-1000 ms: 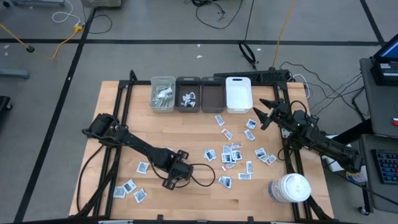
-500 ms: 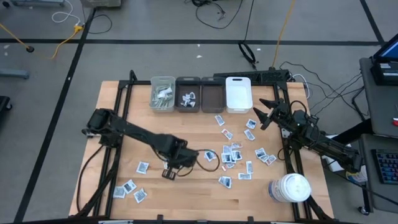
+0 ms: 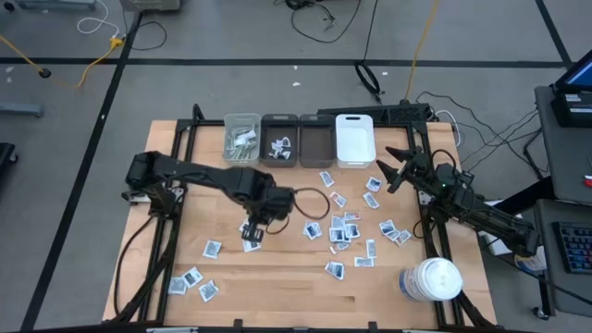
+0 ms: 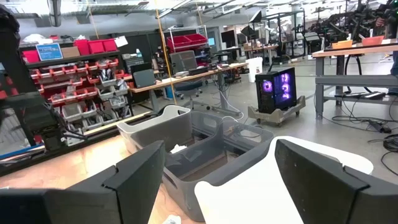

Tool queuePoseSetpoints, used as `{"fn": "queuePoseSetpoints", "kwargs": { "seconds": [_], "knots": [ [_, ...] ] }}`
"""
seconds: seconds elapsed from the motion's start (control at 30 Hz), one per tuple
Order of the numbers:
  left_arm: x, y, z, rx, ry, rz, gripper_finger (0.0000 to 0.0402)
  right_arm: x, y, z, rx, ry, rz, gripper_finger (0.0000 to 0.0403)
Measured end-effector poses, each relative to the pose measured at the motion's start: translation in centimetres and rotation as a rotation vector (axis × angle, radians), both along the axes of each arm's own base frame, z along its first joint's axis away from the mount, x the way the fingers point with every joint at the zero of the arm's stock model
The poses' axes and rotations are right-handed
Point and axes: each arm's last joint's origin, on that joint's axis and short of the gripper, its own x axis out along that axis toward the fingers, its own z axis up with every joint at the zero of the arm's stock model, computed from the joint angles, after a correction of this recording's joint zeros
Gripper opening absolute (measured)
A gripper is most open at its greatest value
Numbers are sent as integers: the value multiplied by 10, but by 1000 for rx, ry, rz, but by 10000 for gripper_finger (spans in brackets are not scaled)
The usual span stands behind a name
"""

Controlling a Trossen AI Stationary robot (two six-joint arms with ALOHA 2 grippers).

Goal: Pick & Place First Aid Supplies
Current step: Put the towelette pack into the left black bin

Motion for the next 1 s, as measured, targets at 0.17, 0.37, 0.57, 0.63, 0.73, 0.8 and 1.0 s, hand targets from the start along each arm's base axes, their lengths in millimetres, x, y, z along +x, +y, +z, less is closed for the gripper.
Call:
{"fn": "queuePoseSetpoints", "kwargs": {
  "seconds": [0.17,0.37,0.57,0.63,0.73,0.8,1.0],
  "knots": [
    [2,36,0,-2,4,122,21,0,0,0,0,0,0,297],
    [-1,92,0,5,-7,235,12,0,0,0,0,0,0,297],
    [-10,150,1,20,-66,365,25,0,0,0,0,0,0,297],
    [-14,168,1,28,-89,405,23,0,0,0,0,0,0,297],
    [-22,193,2,43,-117,453,11,0,0,0,0,0,0,297],
    [-27,207,2,52,-134,485,11,0,0,0,0,0,0,297],
    [-39,237,3,110,-177,533,20,0,0,0,0,0,0,297]
  ]
}}
